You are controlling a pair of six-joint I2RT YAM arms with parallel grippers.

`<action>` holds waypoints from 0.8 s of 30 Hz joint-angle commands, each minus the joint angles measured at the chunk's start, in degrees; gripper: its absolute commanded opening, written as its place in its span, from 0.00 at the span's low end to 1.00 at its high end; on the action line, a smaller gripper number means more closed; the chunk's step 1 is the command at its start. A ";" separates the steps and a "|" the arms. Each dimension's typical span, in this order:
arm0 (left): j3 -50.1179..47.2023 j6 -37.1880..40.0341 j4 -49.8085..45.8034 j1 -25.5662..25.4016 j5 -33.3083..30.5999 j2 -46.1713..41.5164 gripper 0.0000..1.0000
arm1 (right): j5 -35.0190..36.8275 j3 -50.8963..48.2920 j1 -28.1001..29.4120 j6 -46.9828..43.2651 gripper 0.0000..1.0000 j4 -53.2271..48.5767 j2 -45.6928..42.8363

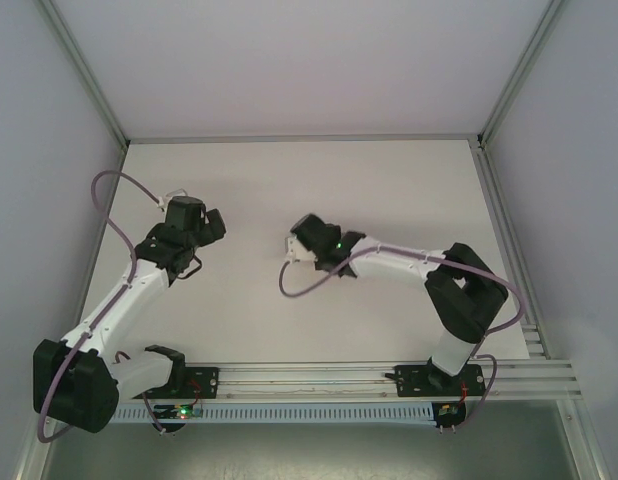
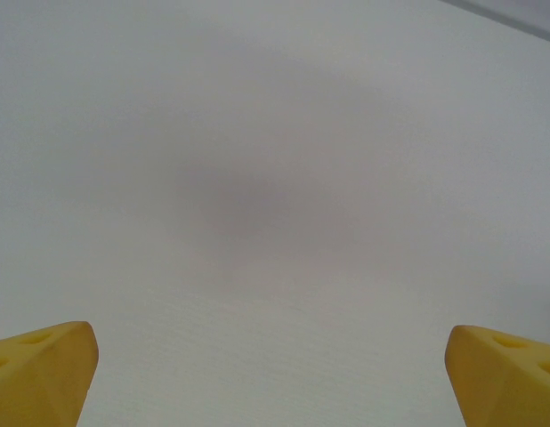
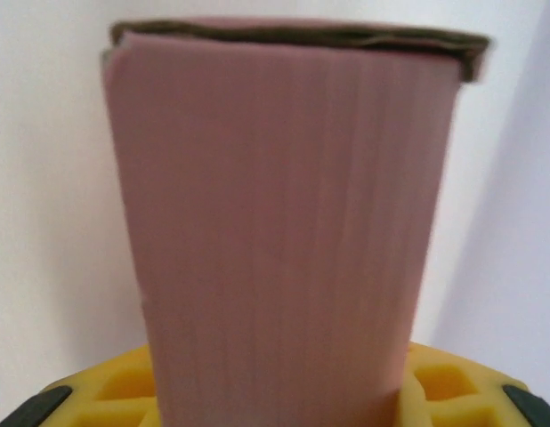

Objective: Assemble paper box

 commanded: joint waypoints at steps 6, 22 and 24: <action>-1.55 0.49 -0.09 0.58 -3.43 -2.53 1.00 | 10.05 -7.93 6.92 -2.59 0.45 14.00 1.03; -5.27 10.94 16.42 6.26 -10.79 1.76 1.00 | -21.59 -17.80 -8.12 26.11 0.98 9.86 -30.92; -9.97 15.61 26.48 8.05 -10.70 3.25 1.00 | -25.46 -24.24 -18.55 36.52 0.98 20.29 -35.37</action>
